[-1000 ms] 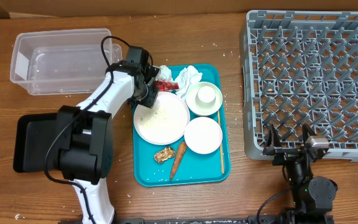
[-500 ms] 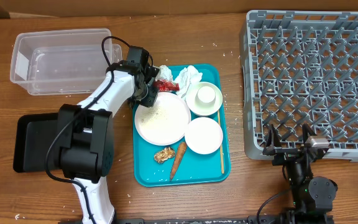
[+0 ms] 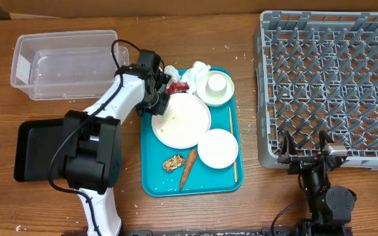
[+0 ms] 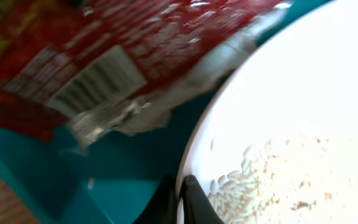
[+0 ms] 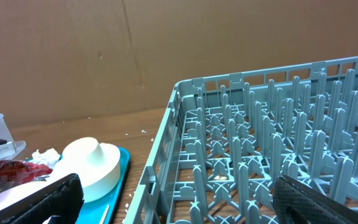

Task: Sort waste into correct bins and load items into the dishwasher
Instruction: 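Grasp the white rice plate rim with the left gripper, then lift the plate with the left gripper over the black tray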

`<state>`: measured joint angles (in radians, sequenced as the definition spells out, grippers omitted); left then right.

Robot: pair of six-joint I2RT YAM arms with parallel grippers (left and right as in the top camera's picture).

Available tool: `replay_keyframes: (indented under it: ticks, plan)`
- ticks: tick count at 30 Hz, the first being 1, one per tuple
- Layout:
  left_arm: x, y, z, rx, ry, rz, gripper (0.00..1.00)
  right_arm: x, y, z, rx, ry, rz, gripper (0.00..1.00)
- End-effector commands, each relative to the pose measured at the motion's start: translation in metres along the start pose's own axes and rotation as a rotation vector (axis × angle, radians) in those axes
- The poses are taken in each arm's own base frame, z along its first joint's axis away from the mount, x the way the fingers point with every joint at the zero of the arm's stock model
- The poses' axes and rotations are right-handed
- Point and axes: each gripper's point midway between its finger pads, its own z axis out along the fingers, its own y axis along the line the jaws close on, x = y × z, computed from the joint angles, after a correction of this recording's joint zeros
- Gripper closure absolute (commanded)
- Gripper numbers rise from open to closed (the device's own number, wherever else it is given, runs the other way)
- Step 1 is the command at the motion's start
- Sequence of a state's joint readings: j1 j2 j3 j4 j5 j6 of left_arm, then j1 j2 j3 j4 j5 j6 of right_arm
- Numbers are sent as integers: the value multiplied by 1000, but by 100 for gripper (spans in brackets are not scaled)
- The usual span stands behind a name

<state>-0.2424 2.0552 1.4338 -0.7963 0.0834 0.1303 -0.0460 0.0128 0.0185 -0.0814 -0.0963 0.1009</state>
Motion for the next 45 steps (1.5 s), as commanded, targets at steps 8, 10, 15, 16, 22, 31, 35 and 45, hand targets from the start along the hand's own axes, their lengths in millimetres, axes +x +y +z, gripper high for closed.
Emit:
replay_keyframes:
  ticks: [8, 10, 15, 16, 22, 31, 35, 45]
  plan:
    - [2, -8, -27, 4, 59, -55, 96, 1, -3, 0, 13, -6, 3, 0]
    - [3, -9, -33, 4, 73, -65, 96, 1, -3, 0, 13, -6, 3, 0]
    - [7, -14, -50, 29, 114, -82, 96, 1, -3, 0, 13, -6, 3, 0]
    - [7, -16, -52, 38, 120, -83, 96, 1, -3, 0, 13, -6, 3, 0]
    - [9, -28, -68, 136, 140, -115, 96, 1, -3, 0, 13, -6, 3, 0]
    - [12, -25, -85, 186, 136, -161, 96, 1, -3, 0, 13, -7, 3, 0]
    - [15, -17, -95, 182, 127, -193, 96, 1, -3, 0, 13, -6, 3, 0]
    - [27, 15, -153, 161, 23, -369, 96, 1, -3, 0, 12, -6, 3, 0]
